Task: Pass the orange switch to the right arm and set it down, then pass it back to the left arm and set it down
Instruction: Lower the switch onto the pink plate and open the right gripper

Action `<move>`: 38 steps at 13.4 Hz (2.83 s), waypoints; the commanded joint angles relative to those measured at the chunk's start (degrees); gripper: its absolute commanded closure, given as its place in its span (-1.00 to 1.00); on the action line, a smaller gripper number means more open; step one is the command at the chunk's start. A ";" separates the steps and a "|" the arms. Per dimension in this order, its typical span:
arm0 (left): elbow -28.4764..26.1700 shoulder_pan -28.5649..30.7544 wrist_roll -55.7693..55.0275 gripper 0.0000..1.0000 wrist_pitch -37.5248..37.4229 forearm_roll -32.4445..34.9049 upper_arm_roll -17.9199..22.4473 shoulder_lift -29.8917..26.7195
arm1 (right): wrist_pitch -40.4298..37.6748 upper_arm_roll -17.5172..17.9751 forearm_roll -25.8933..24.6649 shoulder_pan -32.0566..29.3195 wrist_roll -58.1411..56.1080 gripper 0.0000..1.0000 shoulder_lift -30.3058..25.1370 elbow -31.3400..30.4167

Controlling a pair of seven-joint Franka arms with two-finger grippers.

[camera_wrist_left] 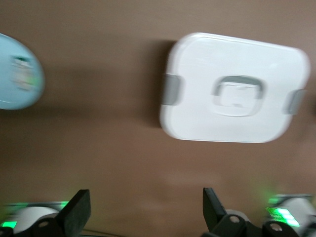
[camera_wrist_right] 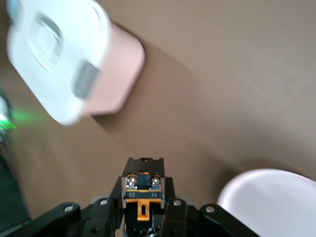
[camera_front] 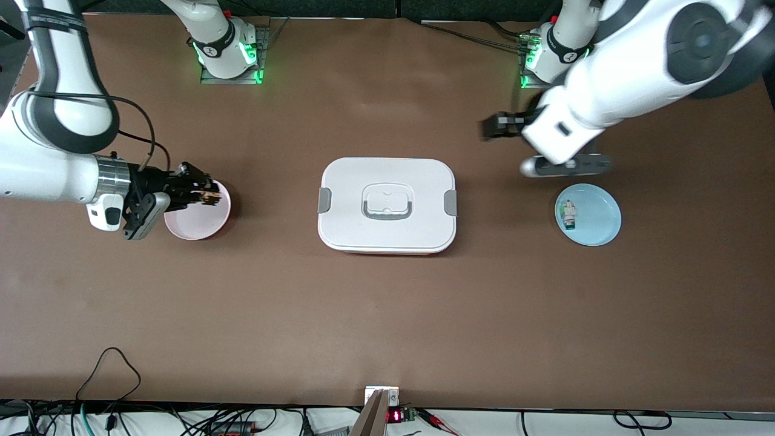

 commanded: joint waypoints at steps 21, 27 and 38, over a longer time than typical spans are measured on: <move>-10.88 3.02 18.37 -1.00 4.60 10.74 13.37 -11.73 | 33.33 3.46 -29.80 -5.55 -41.17 0.57 0.03 -24.63; -10.80 1.51 14.76 -1.00 4.34 10.74 14.87 -11.74 | 36.94 3.46 -29.80 -5.81 -40.73 0.57 1.87 -25.35; -10.35 7.67 17.04 -1.00 5.92 7.31 13.12 -11.82 | 41.17 3.46 -29.71 -5.81 -40.73 0.43 4.86 -25.35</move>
